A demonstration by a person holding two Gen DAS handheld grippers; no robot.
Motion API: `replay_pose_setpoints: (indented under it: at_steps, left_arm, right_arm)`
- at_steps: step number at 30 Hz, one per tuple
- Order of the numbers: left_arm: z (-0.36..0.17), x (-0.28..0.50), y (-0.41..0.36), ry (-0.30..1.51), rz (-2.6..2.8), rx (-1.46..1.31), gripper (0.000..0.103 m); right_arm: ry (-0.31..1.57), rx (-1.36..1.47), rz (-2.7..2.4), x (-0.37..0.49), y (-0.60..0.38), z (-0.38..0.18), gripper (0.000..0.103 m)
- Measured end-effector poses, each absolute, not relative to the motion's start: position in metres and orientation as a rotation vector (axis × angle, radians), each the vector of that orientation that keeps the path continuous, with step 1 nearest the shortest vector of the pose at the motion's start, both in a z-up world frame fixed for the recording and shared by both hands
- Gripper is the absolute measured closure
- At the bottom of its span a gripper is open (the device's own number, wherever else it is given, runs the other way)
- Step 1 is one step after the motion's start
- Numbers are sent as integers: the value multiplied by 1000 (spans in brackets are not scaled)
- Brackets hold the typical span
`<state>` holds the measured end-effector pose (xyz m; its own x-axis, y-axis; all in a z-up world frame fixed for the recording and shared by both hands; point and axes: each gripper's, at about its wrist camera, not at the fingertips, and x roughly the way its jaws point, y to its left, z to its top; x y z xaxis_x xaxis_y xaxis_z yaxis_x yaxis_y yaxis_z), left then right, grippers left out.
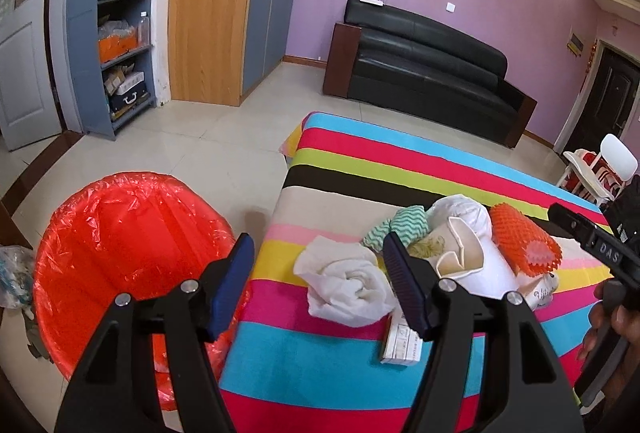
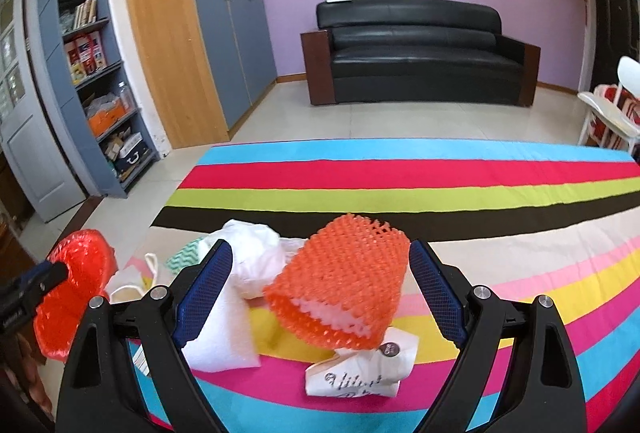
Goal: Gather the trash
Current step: 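Grasp the second orange foam net with the right tool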
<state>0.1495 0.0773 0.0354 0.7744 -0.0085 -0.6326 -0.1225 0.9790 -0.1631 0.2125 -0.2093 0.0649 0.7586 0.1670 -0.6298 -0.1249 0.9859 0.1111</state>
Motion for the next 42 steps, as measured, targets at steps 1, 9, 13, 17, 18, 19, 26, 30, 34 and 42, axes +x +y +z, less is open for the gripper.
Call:
replay_pose_setpoints:
  at_steps: [1, 9, 13, 17, 18, 19, 26, 30, 34, 42]
  left_arm:
    - [36, 149, 75, 678, 55, -195, 38]
    - [38, 156, 44, 666, -24, -176, 36]
    - [35, 162, 31, 678, -49, -168, 35]
    - [32, 166, 24, 684, -63, -167, 35]
    - [31, 165, 23, 684, -65, -167, 35]
    - [31, 165, 22, 685, -68, -166, 35]
    - [28, 168, 15, 699, -87, -153, 35]
    - [26, 169, 6, 703, -104, -143, 35]
    - [22, 172, -2, 716, -123, -123, 35]
    - [13, 177, -17, 739, -143, -97, 35]
  right_arm:
    - [697, 65, 156, 214, -209, 64, 19]
    - [749, 30, 135, 233, -200, 48, 19]
    - [784, 7, 127, 241, -197, 37, 19]
    - [825, -15, 122, 245, -197, 28, 19]
    - [837, -20, 120, 246, -197, 25, 19]
    - [846, -23, 117, 248, -198, 23, 19]
    - [903, -29, 114, 254, -199, 10, 44]
    - [887, -41, 131, 251, -197, 15, 73]
    - [872, -45, 147, 247, -197, 18, 78]
    - [795, -7, 162, 233, -209, 43, 79]
